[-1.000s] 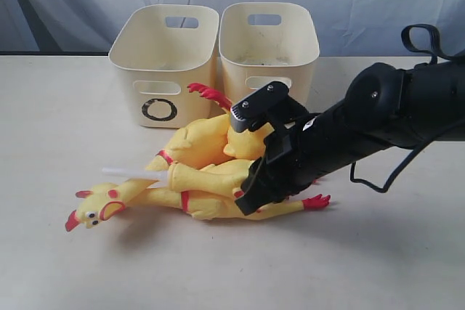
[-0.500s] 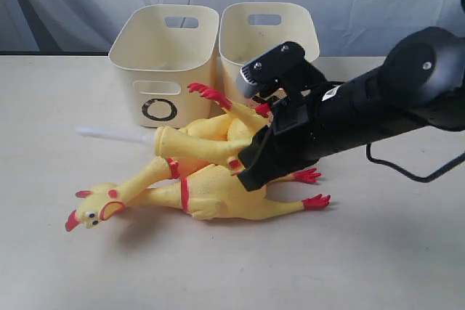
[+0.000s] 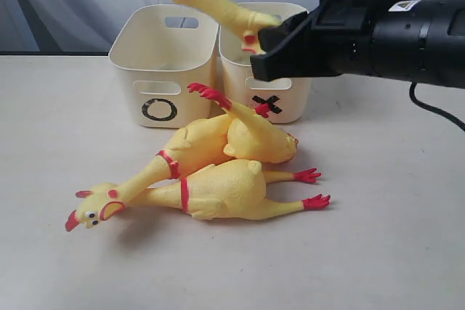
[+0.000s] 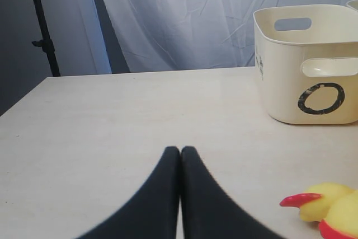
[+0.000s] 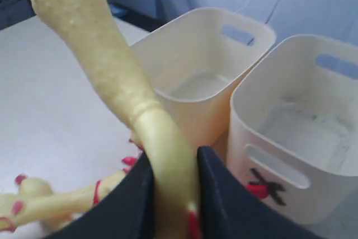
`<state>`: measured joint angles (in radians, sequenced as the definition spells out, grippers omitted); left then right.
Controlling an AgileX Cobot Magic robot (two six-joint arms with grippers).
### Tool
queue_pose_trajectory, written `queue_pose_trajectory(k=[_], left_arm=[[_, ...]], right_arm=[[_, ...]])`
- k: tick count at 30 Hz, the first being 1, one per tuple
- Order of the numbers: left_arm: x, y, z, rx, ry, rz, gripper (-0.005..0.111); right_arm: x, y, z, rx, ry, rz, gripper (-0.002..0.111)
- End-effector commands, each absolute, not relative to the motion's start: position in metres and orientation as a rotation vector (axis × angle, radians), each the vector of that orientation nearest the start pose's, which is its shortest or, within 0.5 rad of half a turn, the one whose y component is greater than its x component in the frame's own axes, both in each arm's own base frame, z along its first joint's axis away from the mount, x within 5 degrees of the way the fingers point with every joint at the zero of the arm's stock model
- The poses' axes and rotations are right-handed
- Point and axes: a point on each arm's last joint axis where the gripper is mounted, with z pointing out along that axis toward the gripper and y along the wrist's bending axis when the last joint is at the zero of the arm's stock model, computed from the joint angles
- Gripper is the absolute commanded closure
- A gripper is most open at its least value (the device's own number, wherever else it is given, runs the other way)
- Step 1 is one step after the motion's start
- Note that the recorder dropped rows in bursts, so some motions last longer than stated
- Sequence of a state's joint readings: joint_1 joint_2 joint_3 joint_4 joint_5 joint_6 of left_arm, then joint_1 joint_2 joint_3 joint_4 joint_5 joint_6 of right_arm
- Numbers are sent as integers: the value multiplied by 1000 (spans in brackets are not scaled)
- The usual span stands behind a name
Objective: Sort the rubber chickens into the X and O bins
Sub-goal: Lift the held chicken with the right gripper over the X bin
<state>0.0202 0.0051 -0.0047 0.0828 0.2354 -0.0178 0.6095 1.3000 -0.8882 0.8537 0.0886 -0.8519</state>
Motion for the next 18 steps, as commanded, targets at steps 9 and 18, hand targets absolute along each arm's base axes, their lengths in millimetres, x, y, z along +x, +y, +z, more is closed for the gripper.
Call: queue_pose_trajectory(k=[9, 18], left_arm=[[55, 3, 192, 29, 1714, 82, 107], [55, 3, 192, 28, 1714, 80, 107]], right_arm=[[270, 157, 323, -352, 1689, 210, 109], [341, 185, 271, -351, 1807, 128, 109]])
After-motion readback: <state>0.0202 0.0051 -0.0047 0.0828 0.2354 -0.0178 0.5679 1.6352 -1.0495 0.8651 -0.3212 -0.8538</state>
